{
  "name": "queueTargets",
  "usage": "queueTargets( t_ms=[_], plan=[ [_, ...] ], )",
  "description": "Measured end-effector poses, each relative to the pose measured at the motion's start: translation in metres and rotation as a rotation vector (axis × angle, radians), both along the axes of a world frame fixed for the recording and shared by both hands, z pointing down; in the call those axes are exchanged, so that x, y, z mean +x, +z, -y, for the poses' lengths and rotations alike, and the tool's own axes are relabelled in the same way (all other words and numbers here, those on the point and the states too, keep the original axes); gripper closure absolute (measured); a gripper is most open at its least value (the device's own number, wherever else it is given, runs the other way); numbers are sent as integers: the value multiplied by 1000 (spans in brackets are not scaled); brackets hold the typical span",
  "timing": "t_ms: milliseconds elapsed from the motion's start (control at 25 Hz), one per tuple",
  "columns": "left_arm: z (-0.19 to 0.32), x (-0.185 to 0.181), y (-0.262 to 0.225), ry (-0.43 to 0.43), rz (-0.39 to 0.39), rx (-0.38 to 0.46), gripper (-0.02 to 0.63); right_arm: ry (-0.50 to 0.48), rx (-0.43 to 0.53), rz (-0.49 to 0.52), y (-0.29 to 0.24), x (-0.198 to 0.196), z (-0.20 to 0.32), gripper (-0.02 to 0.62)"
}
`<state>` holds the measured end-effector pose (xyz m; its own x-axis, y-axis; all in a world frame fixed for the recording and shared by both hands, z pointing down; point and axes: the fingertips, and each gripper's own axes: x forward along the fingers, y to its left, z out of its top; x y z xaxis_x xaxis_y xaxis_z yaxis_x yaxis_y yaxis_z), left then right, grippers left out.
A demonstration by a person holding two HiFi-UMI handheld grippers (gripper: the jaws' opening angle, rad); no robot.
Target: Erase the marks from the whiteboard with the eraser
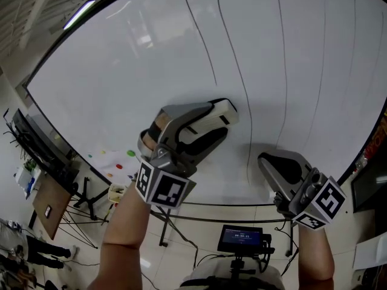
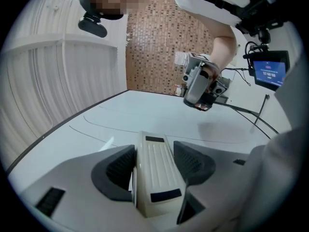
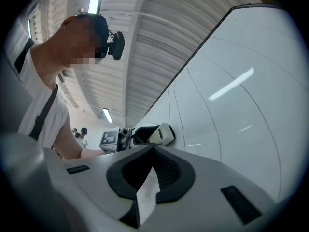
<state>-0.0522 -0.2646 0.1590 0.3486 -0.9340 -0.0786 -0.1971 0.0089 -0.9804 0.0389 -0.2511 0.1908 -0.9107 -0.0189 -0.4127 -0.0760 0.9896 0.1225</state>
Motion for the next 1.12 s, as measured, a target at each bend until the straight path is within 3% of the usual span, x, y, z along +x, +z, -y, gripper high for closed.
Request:
queueTargets(
  t_ms=[160, 400, 560, 680, 840, 1120],
  plan=[
    [-7, -3, -30, -5, -48, 54, 322, 2, -10, 2, 11, 1, -7, 584],
    [-12, 3, -93, -57, -2, 189, 322, 9, -17, 0, 2, 9, -12, 584],
    [-16, 9, -116, 9, -30, 244, 322, 18, -19, 0, 5, 10, -12, 584],
    [-17, 12, -109, 17, -40, 234, 322, 22, -23, -5, 6, 15, -11, 584],
    [-12, 6, -74, -28, -13, 150, 322, 28, -34, -5, 7, 19, -7, 584],
    [-10, 12, -23, -14, 137, 25, 324, 16, -37, -9, 7, 9, -11, 584]
  ],
)
